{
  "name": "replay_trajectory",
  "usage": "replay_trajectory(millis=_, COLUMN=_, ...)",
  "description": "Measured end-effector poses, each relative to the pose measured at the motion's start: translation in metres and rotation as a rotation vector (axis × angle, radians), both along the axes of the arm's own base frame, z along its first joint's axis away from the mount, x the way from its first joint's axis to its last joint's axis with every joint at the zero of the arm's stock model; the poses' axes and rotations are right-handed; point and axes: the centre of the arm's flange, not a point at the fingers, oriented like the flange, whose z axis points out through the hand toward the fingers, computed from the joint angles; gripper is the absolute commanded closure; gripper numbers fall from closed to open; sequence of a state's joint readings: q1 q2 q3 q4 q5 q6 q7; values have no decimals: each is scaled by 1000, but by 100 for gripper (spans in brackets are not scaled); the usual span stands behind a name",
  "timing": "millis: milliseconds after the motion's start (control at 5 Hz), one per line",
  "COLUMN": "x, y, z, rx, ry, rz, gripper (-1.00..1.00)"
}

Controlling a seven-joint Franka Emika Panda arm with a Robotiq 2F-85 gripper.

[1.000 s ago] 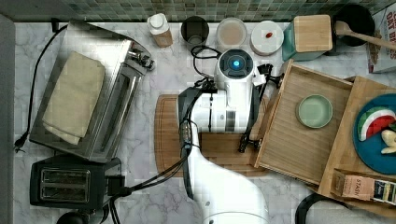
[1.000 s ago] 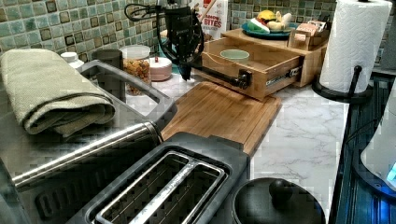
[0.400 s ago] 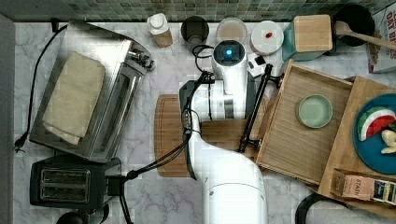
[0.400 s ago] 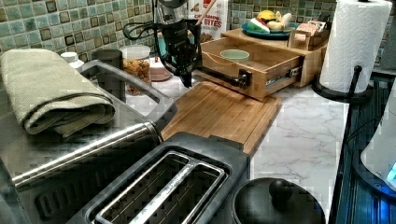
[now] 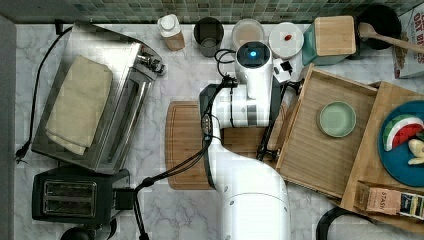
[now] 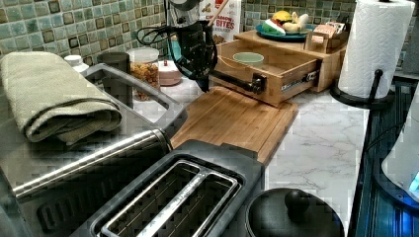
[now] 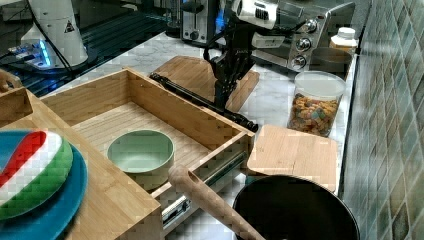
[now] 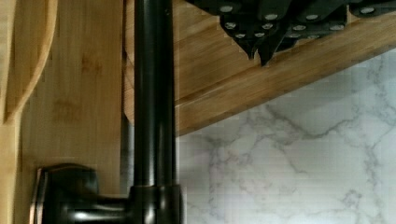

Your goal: Close the drawer.

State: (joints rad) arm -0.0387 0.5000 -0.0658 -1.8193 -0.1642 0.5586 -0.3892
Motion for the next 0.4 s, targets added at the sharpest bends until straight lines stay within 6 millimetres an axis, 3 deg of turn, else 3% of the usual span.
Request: replay_trajectory(millis=400, x=6, y=-13, z=8, rx=2, ry=-64, rz=0, gripper=100)
